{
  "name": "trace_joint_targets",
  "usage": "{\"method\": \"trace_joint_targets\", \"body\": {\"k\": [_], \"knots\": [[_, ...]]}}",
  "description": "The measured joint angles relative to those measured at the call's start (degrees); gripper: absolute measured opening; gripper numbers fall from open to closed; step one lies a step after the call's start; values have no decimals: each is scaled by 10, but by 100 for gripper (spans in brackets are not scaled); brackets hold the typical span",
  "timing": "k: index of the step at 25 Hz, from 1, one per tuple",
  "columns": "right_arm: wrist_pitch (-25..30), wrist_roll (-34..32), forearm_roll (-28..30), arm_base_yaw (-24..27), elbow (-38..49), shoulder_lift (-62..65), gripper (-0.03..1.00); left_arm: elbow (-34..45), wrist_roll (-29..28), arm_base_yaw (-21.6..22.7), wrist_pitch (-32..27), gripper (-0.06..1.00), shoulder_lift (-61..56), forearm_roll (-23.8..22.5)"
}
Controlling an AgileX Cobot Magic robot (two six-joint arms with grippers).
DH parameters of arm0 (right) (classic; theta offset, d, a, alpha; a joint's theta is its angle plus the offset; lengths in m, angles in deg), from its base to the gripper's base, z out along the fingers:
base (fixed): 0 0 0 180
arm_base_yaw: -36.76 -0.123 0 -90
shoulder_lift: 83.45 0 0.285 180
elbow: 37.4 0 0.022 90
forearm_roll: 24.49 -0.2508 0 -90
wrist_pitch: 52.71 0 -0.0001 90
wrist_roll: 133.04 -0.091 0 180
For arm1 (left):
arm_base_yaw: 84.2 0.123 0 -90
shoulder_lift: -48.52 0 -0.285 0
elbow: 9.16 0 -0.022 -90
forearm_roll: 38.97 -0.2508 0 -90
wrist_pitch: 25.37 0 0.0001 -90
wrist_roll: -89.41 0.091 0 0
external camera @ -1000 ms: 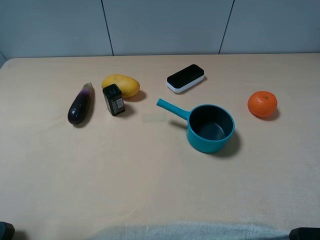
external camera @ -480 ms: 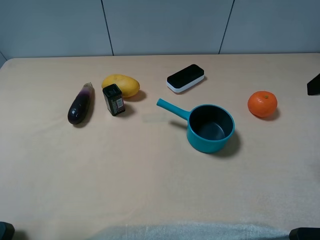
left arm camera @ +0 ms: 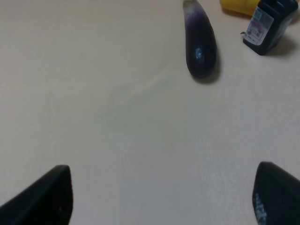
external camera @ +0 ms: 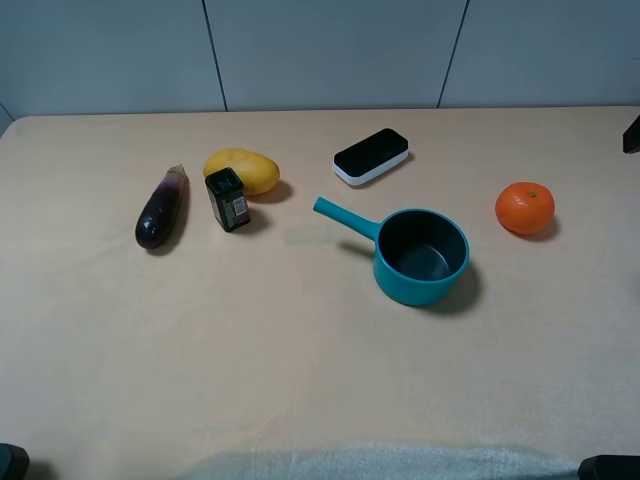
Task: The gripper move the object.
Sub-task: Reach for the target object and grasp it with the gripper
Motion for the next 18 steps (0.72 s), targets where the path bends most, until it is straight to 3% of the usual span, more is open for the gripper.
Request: {"method": "trace_joint_targets", "body": {"k": [5,18], "knots": [[1,0,-5,37,-13,-51,69,0,0,0,0,77,0,0],[60,0,-9,39,-153,-206,69,0,0,0,0,77,0,-1]]}}
